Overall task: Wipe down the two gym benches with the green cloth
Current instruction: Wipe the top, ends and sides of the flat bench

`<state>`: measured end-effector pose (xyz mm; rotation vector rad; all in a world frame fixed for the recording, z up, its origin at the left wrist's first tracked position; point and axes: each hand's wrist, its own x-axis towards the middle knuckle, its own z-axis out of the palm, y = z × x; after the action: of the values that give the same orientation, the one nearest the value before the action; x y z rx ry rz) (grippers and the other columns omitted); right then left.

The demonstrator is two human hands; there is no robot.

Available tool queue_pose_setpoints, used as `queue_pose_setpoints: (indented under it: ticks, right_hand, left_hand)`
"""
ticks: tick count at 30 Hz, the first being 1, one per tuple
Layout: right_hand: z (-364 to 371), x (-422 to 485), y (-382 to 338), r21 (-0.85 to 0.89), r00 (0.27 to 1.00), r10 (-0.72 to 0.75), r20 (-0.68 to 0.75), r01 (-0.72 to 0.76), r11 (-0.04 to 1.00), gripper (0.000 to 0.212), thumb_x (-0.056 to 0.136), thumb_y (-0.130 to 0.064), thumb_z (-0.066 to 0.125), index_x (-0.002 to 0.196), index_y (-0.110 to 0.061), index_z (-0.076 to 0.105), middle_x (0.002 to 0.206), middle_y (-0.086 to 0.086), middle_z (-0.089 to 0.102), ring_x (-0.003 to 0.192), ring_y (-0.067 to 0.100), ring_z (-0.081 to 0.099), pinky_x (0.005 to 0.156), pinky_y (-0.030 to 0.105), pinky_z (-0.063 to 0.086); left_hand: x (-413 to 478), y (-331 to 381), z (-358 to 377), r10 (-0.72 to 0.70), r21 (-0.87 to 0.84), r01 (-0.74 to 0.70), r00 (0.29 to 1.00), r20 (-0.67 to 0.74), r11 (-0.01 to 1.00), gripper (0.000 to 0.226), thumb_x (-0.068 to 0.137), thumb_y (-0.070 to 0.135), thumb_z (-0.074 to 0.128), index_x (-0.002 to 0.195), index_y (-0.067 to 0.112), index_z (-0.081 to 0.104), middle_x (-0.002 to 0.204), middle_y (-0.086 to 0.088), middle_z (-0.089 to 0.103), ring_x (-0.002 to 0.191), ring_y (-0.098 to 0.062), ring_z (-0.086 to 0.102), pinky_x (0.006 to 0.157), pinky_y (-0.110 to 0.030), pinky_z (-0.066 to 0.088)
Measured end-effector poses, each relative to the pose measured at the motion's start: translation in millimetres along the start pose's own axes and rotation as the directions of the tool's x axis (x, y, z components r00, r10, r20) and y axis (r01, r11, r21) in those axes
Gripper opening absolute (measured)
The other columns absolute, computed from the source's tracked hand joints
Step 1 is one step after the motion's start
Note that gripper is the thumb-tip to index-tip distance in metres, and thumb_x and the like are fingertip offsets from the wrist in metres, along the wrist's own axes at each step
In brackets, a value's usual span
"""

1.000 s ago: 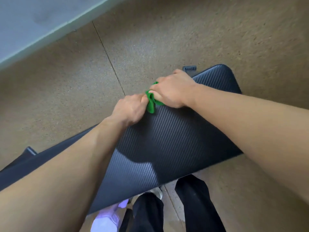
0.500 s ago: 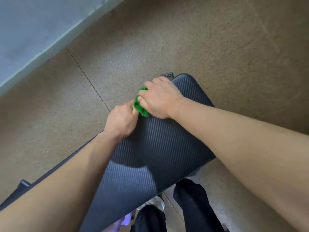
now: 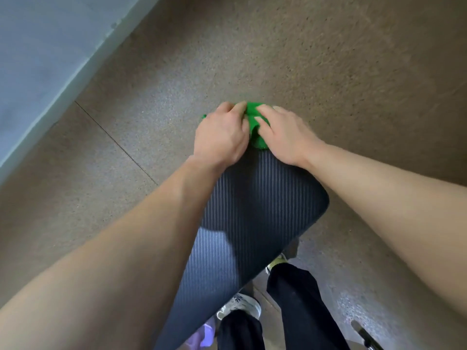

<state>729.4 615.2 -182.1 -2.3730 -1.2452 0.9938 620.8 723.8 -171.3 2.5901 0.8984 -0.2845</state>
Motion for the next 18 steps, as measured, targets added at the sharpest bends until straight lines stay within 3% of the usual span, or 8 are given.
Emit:
queue_pose_setpoints:
  ticks: [2,5,7,9,13,16,18]
  right_hand:
    - [8,-33,22,0.051,0.994,0.107,0.015,-0.108,0.993,0.026,0.102,-0.031,0.037,0.104,-0.011,0.053,0.111,0.016,0.059,0.105,0.04,0.056,0.084,0.047,0.044]
    - [16,-93,51,0.105,0.96,0.279,0.035,-0.281,0.954,0.02,0.099,-0.027,0.039,0.091,-0.012,0.05,0.1,0.012,0.057,0.098,0.038,0.056,0.078,0.045,0.042]
    - [18,-130,63,0.151,0.936,0.35,0.047,-0.353,0.923,0.017,0.1,-0.022,0.041,0.088,-0.012,0.048,0.095,0.008,0.053,0.097,0.037,0.055,0.074,0.041,0.037]
    - [21,-149,65,0.169,0.923,0.382,0.048,-0.384,0.908,0.02,0.102,-0.023,0.039,0.09,-0.012,0.049,0.094,0.007,0.051,0.098,0.037,0.055,0.073,0.038,0.033]
    - [18,-113,45,0.144,0.929,0.366,0.049,-0.369,0.918,0.025,0.103,-0.028,0.035,0.103,-0.012,0.054,0.112,0.015,0.055,0.109,0.038,0.054,0.086,0.042,0.04]
    - [14,-69,20,0.092,0.936,0.347,0.059,-0.351,0.932,0.03,0.101,-0.032,0.032,0.118,-0.015,0.051,0.129,0.018,0.051,0.121,0.04,0.05,0.097,0.044,0.04]
    - [15,-64,10,0.023,0.939,0.339,0.063,-0.341,0.94,0.032,0.102,-0.033,0.031,0.122,-0.015,0.048,0.131,0.019,0.049,0.122,0.041,0.05,0.096,0.044,0.039]
  left_hand:
    - [14,24,1,0.194,0.156,-0.21,0.974,0.115,0.965,0.047,0.092,0.039,0.025,0.098,0.017,0.066,0.107,-0.011,0.067,0.098,-0.037,0.063,0.079,-0.039,0.047]
    - [10,80,14,0.408,0.283,-0.521,0.833,0.373,0.805,0.044,0.098,0.037,0.032,0.096,0.015,0.069,0.104,-0.01,0.072,0.1,-0.033,0.066,0.071,-0.036,0.044]
    - [-4,109,26,0.427,0.231,-0.599,0.744,0.514,0.766,0.044,0.099,0.039,0.033,0.102,0.016,0.07,0.109,-0.011,0.071,0.104,-0.034,0.066,0.078,-0.038,0.048]
    - [-12,113,32,0.474,0.195,-0.64,0.709,0.523,0.743,0.045,0.097,0.042,0.034,0.104,0.016,0.07,0.109,-0.014,0.071,0.104,-0.035,0.065,0.085,-0.039,0.048]
    - [9,68,18,0.528,0.237,-0.65,0.739,0.419,0.722,0.045,0.095,0.046,0.032,0.102,0.021,0.068,0.107,-0.012,0.071,0.106,-0.032,0.064,0.093,-0.038,0.043]
    - [25,35,5,0.482,0.295,-0.582,0.804,0.348,0.758,0.055,0.088,0.048,0.023,0.105,0.022,0.068,0.112,-0.009,0.068,0.108,-0.032,0.061,0.095,-0.038,0.041]
    - [19,33,2,0.434,0.311,-0.527,0.841,0.322,0.791,0.057,0.085,0.045,0.022,0.105,0.02,0.069,0.111,-0.01,0.068,0.108,-0.033,0.06,0.097,-0.038,0.039]
